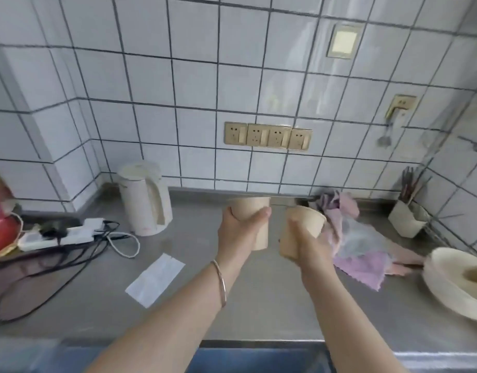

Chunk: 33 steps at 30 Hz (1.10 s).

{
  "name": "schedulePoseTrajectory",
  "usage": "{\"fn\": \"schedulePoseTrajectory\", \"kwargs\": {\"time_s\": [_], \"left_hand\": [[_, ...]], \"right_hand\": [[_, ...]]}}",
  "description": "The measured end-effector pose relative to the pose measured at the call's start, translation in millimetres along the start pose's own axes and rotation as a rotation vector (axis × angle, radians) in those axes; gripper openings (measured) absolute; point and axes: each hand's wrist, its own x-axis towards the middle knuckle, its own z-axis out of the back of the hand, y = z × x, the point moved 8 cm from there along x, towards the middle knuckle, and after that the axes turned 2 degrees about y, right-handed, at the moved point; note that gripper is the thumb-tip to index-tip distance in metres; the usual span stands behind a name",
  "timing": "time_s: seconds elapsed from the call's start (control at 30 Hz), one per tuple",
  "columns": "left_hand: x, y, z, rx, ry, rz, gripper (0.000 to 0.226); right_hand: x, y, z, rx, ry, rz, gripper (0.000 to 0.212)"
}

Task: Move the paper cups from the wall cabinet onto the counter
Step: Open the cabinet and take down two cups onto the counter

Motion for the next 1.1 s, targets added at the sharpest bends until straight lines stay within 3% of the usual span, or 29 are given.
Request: {"fn": "schedulePoseTrajectory", "kwargs": {"time_s": [0.03,0.17,0.3,0.4,0.53,0.63,0.7,0.83,0.93,1.1], "left_hand": [[17.2,2.9,11.5,0.002,-0.021,0.002,0.073],[95.5,14.1,51.6,0.009,-0.093,0.002,0.069],[173.4,26.8,78.3,0.038,-0.121,0.040,0.059],[223.3,41.7,89.2,0.058,-0.130,0.068,0.053],[276.0,73.4,90.7,0.056,-0.144,0.135,0.064],[308.3,95.9,91.3,0.058,-0.180,0.139,0.063],[327.4,110.0,93.8,0.083,-0.202,0.145,0.055],[353.6,140.7,102.3,0.107,-0.243,0.144,0.058],[366.9,162.8,112.4,0.130,-0.291,0.131,0.047],[380.2,197.1,133.0,0.269,-0.397,0.177,0.054]], "right_hand": [[11.1,-7.5,-22.8,-0.004,0.033,-0.018,0.031],[56.7,-30.9,-105.2,-0.038,0.096,-0.084,0.065],[113.5,-48.0,-161.5,-0.061,0.094,-0.114,0.058],[149.3,-63.0,-192.8,-0.079,0.108,-0.140,0.066],[193.7,-87.1,-225.8,-0.140,0.132,-0.153,0.050],[223.3,-110.8,-244.4,-0.228,0.144,-0.197,0.055],[241.3,-124.8,-251.8,-0.242,0.150,-0.221,0.056],[277.4,-150.6,-267.3,-0.274,0.247,-0.203,0.033],[300.0,-172.7,-280.6,-0.310,0.337,-0.210,0.034],[324.5,-196.8,-298.0,-0.399,0.398,-0.113,0.045]]}}
